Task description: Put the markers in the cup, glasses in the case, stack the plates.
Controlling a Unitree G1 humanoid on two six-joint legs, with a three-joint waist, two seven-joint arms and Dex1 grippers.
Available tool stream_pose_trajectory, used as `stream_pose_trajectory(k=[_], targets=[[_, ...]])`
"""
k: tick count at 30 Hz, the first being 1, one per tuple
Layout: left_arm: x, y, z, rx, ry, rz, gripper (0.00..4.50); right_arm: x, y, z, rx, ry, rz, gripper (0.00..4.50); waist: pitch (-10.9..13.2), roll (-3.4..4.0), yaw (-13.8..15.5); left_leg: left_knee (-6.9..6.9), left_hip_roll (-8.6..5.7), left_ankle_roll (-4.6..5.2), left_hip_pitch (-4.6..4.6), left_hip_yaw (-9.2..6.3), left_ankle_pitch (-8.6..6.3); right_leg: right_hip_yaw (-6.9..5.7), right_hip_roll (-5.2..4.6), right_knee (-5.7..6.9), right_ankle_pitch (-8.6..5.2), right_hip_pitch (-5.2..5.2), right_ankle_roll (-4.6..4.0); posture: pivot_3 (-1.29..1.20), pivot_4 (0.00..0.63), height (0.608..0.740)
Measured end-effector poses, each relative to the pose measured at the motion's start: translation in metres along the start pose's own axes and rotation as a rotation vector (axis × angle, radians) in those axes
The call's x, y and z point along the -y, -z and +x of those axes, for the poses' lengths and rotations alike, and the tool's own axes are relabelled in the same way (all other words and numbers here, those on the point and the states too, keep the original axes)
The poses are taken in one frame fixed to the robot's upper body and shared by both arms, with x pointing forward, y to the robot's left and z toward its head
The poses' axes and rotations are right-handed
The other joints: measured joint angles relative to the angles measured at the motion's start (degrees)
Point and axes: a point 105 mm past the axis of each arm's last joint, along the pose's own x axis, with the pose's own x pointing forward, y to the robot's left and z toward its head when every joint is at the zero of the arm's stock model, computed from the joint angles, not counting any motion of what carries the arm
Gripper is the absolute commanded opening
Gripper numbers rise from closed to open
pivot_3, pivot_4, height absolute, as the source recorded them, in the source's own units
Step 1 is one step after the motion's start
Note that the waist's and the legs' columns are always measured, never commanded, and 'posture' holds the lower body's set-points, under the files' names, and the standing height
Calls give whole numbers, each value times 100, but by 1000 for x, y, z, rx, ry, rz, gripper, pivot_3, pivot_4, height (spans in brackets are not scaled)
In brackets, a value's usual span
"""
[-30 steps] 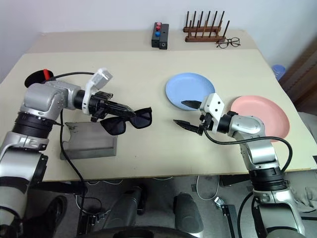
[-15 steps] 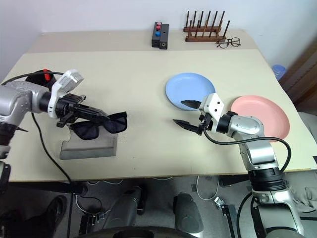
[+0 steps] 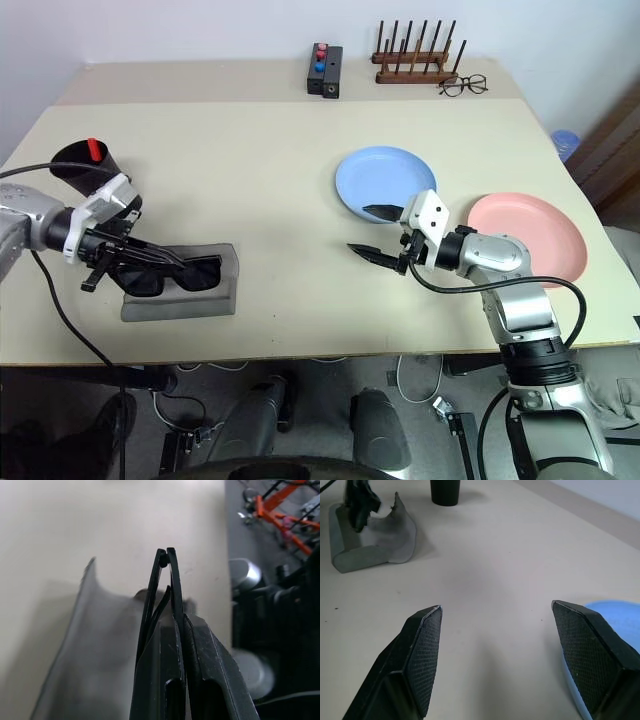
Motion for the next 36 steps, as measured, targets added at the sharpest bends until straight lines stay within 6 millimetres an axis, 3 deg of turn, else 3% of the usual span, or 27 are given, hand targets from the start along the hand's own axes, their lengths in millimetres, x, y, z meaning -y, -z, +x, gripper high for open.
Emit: stream_pose_trajectory(k=[8, 13, 25, 29, 35, 36], targets=[[-3, 11, -2, 10, -14, -29, 17, -2, 1, 1, -4, -14, 5, 3564, 0, 0, -19, 2, 1, 2, -20, 1, 1, -5, 11, 8, 10, -24, 19, 0, 150, 735], [1, 26, 9, 24, 32, -89, 17, -2, 1, 1, -7, -14, 7, 3564, 0, 0, -21, 5, 1, 2, -20, 2, 2, -5, 13, 12, 10, -24, 19, 0, 150, 735], [1, 36, 24, 74, 86, -151, 17, -3, 2, 0, -19, -19, 23, 3564, 0, 0, -21, 12, 2, 2, -21, 0, 1, -6, 13, 15, 11, -23, 20, 0, 150, 735], [3, 37, 27, 97, 109, -210, 1416, -3, 2, 0, -20, -19, 24, 3564, 0, 1, -21, 12, 1, 2, -20, 1, 1, -6, 14, 15, 11, -22, 20, 0, 150, 735], [4, 37, 29, 105, 123, -266, 4321, -3, 2, 0, -20, -19, 24, 3564, 0, 0, -17, 14, 1, 3, -20, 1, 2, -7, 18, 17, 11, -21, 21, 0, 150, 735], [4, 38, 29, 100, 125, -268, 4444, -3, 2, 0, -20, -19, 24, 3564, 0, 1, -19, 14, 1, 3, -20, 1, 2, -7, 18, 17, 11, -21, 21, 0, 150, 735]])
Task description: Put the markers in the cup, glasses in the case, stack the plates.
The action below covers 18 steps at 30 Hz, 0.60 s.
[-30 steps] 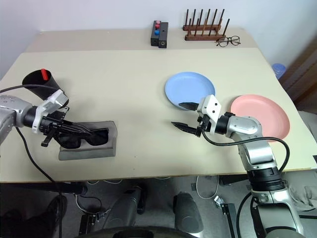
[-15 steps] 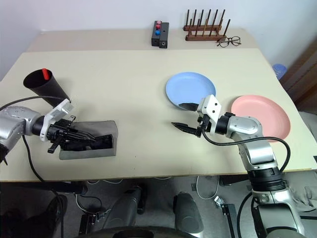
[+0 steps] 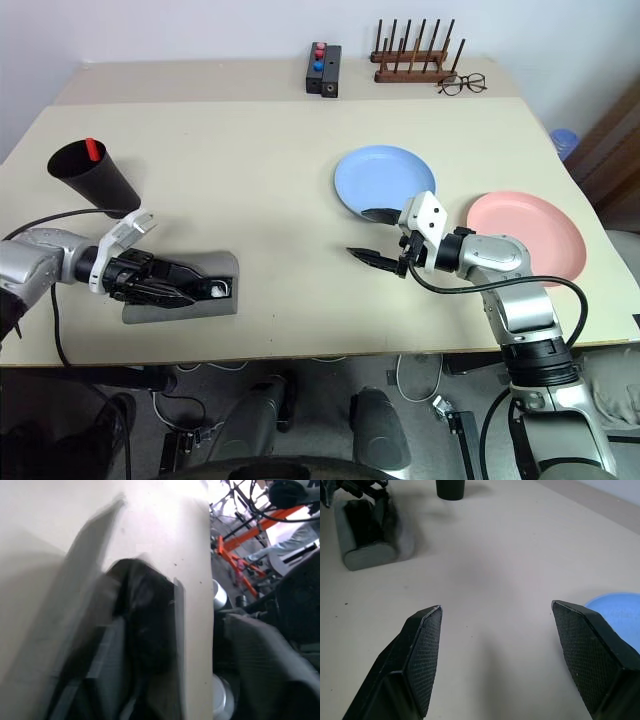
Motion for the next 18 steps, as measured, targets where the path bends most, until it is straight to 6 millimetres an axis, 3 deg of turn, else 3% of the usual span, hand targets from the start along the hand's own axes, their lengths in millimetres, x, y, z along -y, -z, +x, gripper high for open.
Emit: stream_pose_trajectory(k=[7, 18], targets=[[-2, -4, -4, 2, -21, 40, 4444, 0, 0, 0, 1, 0, 0, 3564, 0, 0, 3, 0, 0, 0, 0, 0, 0, 0, -1, 1, 0, -1, 0, 0, 150, 735], [28, -51, -14, 51, -10, 186, 4444, 1, 0, 1, 2, -1, -1, 3564, 0, 0, -2, 0, 1, 0, -1, 0, 0, -1, 2, 1, 0, -1, -1, 0, 150, 735]])
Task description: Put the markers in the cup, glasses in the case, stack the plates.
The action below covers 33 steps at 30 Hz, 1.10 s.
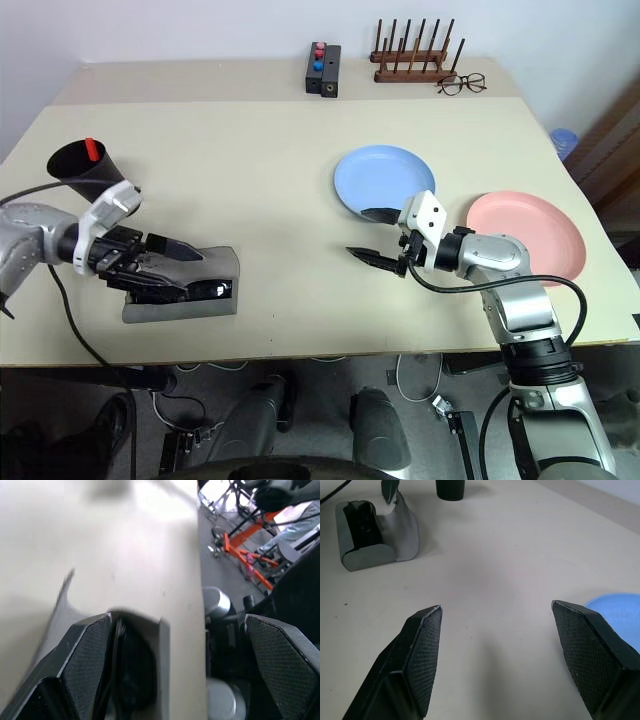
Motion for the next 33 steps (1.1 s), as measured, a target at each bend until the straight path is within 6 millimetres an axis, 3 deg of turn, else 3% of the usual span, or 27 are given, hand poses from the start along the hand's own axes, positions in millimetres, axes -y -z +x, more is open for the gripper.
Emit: stream_pose_trajectory(k=[2, 4, 6, 8, 11, 13, 17, 21, 25, 33], targets=[[3, -18, -6, 38, -14, 17, 4444, 0, 0, 0, 0, -1, 2, 3564, 0, 0, 3, 1, 0, 0, 0, 0, 0, -2, 5, 1, 0, 1, 1, 0, 150, 735], [2, -40, -12, 91, -50, 57, 3917, 1, 0, 0, 1, -2, 2, 3564, 0, 0, 10, 2, -1, 0, 1, 0, 0, -5, 7, 1, 0, 3, 1, 0, 150, 735], [-4, -71, -21, 200, -123, 137, 3100, 2, -2, 3, 8, -8, -1, 3564, 0, 0, 14, 8, -2, 1, 2, 0, 1, -9, 8, 5, 0, 5, 3, 0, 150, 735], [-19, -87, -31, 276, -244, 215, 2055, 4, -4, 4, 14, -10, -12, 3564, 0, 1, 6, 7, -2, 1, 7, 1, 1, -8, 8, 6, 1, 10, 4, 0, 150, 735], [-52, -75, -45, 251, -474, 258, 608, 4, -6, 5, 19, -14, -19, 3564, 0, 1, -27, 4, -2, 1, 6, 4, 1, -5, 10, 9, 1, 4, 4, 0, 150, 735], [-67, -57, -49, 207, -564, 225, 68, 5, -4, 4, 16, -13, -14, 3564, 0, 0, -30, 4, -2, 1, 1, 5, 1, -4, 10, 10, 1, -2, 5, 0, 150, 735], [-90, -36, -52, 159, -705, 173, 68, 5, -4, 5, 16, -15, -16, 3564, 0, -1, 10, 11, -3, 1, 0, 3, 1, -5, 10, 12, 2, 2, 6, 0, 150, 735], [-97, -9, -40, 113, -710, 119, 68, 4, -4, 6, 17, -18, -18, 3564, 0, -2, 6, 11, -4, 1, 1, 3, 1, -5, 8, 12, 2, 3, 7, 0, 150, 735], [-91, 25, -15, 36, -624, 73, 68, 3, -4, 7, 19, -20, -17, 3564, 0, -2, -2, 11, -2, 0, -1, 2, 1, -3, 7, 14, 2, 0, 7, 0, 150, 735], [-65, 37, -4, -73, -455, 82, 68, 2, -2, 7, 17, -21, -13, 3564, -1, 1, -8, 8, -2, -1, 3, 2, 1, 0, 6, 14, 2, 0, 5, 0, 150, 735]])
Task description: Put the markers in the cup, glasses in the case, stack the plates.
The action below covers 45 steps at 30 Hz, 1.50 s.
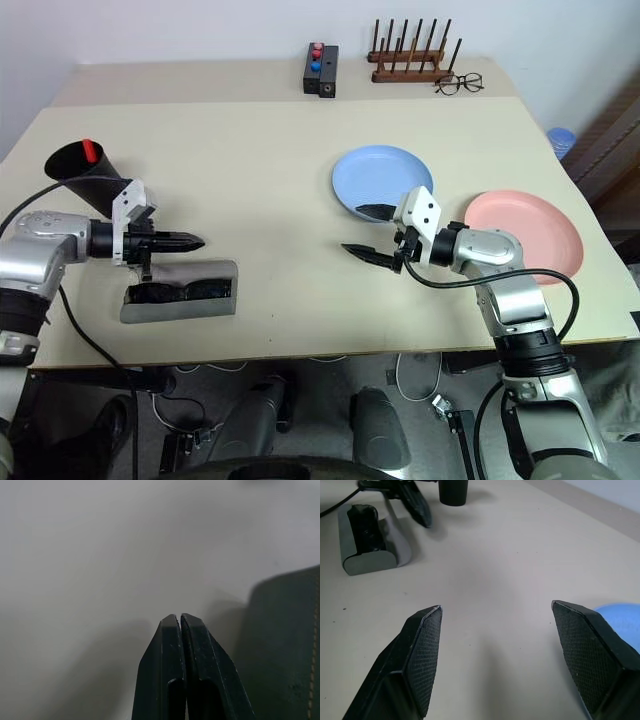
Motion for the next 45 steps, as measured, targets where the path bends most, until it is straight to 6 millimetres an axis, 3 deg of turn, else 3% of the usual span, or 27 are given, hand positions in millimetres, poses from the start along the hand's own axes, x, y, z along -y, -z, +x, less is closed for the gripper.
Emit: stream_pose_trajectory(k=[10, 16, 19, 22, 27, 28, 29, 37, 41, 45], targets=[[29, 18, -11, -27, 183, -50, 68, -1, 1, 0, -5, 4, -4, 3564, 0, 0, -5, -2, 2, -1, 0, -1, 0, 2, -13, -2, 0, -2, -2, 0, 150, 735], [42, 11, -14, 7, 240, -30, 68, -2, 1, 1, -5, 2, -4, 3564, 0, 0, 16, -2, 2, -2, -1, -3, -1, 3, -18, -4, -1, -1, -3, 0, 150, 735], [31, -11, -9, 108, 181, -32, 68, -2, 2, 2, -5, 1, -2, 3564, 0, 0, 41, 1, 1, -2, -1, -7, -1, -2, -18, -5, 0, 1, -2, 0, 150, 735], [20, -40, -11, 239, 142, -20, 865, -3, 2, 2, -3, 0, -1, 3564, -1, -3, 23, 4, -1, 0, -3, -4, -1, -5, -10, -5, 1, 1, 0, 0, 150, 735], [31, -103, -29, 558, 228, -15, 3310, 16, 5, -12, -36, 70, 42, 3564, 0, -2, 1, 3, -1, 0, -2, -3, 0, -5, -3, -4, 1, 3, 1, 0, 150, 735], [34, -108, -30, 580, 241, -12, 3668, 22, 4, -16, -43, 93, 46, 3564, 0, -2, -8, 3, -1, 0, 0, -2, 0, -5, -3, -3, 1, 6, 1, 0, 150, 735], [39, -111, -28, 596, 259, -7, 4306, 32, 4, -23, -59, 128, 52, 3564, 0, -2, -9, 3, -1, 0, 1, -2, 0, -4, -2, -2, 1, 7, 1, 0, 150, 735], [70, -99, 1, 578, 328, -18, 4458, 62, 7, -63, -214, 274, 69, 3564, 0, -1, 11, 4, 0, 0, 2, 1, 0, 1, -10, -3, 1, 8, 0, 0, 150, 735], [77, -94, 9, 572, 329, -15, 4458, 75, 8, -98, -369, 371, 36, 3564, 0, -1, 43, 4, 0, 0, 1, -2, 0, -1, -15, -11, 0, 12, -1, 0, 150, 735], [79, -96, 10, 588, 330, -1, 4458, 64, 37, -132, -566, 393, 74, 3564, -1, -1, 32, 4, 0, 2, 2, 0, -1, 0, -17, -18, 0, 17, -1, 0, 150, 735]])
